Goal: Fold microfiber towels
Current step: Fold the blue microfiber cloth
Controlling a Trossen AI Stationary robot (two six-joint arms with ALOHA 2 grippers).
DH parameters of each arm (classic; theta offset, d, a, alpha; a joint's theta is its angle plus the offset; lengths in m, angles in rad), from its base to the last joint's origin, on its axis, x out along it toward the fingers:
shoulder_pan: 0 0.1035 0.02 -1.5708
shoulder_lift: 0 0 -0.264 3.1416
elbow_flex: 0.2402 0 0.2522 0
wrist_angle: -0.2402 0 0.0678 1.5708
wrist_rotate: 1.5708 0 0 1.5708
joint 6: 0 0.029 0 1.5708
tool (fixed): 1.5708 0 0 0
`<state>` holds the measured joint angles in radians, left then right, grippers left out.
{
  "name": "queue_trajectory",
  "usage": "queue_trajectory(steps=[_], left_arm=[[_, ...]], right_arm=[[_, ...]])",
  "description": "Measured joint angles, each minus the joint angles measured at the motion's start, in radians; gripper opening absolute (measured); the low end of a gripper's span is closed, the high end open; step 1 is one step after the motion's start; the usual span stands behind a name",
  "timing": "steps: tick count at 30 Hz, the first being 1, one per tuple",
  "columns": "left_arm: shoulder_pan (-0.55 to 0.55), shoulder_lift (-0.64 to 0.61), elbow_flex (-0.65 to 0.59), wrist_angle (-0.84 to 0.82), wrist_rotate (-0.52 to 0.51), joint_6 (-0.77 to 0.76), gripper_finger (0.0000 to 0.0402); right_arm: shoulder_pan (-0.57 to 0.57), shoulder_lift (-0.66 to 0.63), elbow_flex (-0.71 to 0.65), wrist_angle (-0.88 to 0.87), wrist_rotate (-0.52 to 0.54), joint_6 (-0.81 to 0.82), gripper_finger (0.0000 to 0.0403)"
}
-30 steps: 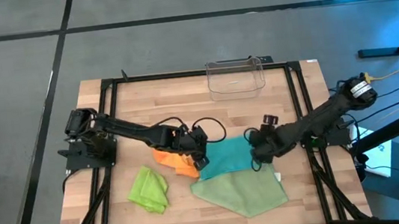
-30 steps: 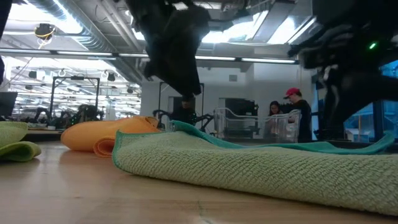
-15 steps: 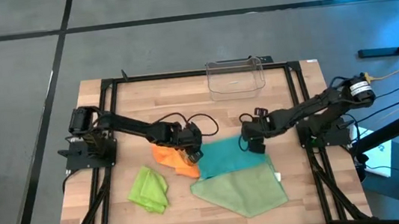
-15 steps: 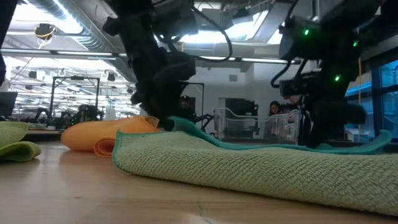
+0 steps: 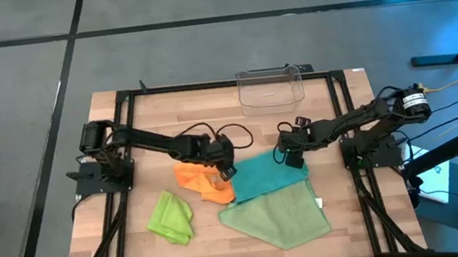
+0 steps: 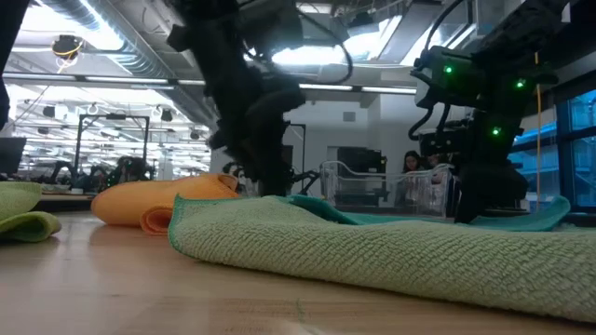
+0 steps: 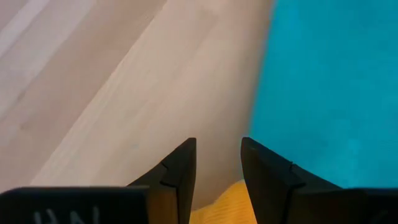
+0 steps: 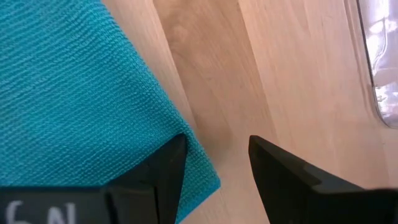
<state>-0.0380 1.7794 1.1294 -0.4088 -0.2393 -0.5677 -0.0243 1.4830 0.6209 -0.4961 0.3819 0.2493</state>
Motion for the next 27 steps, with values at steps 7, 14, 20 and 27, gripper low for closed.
queue_trajectory(steps=[7, 14, 20, 27], left_arm=[[-0.031, 0.050, 0.010, 0.069, 0.101, 0.048, 0.0118], [-0.011, 0.144, 0.010, 0.049, 0.001, 0.039, 0.0118], [0.022, 0.138, 0.009, 0.030, -0.028, 0.077, 0.0118], [0.054, 0.138, 0.011, 0.081, -0.032, 0.107, 0.0118]], right_arm=[[0.000, 0.000, -0.001, 0.001, -0.002, 0.003, 0.0181], [0.000, 0.002, -0.002, 0.005, 0.009, 0.008, 0.0181], [-0.005, 0.003, -0.003, 0.009, 0.049, 0.002, 0.0181], [-0.042, 0.004, 0.006, -0.019, 0.129, 0.028, 0.0181]])
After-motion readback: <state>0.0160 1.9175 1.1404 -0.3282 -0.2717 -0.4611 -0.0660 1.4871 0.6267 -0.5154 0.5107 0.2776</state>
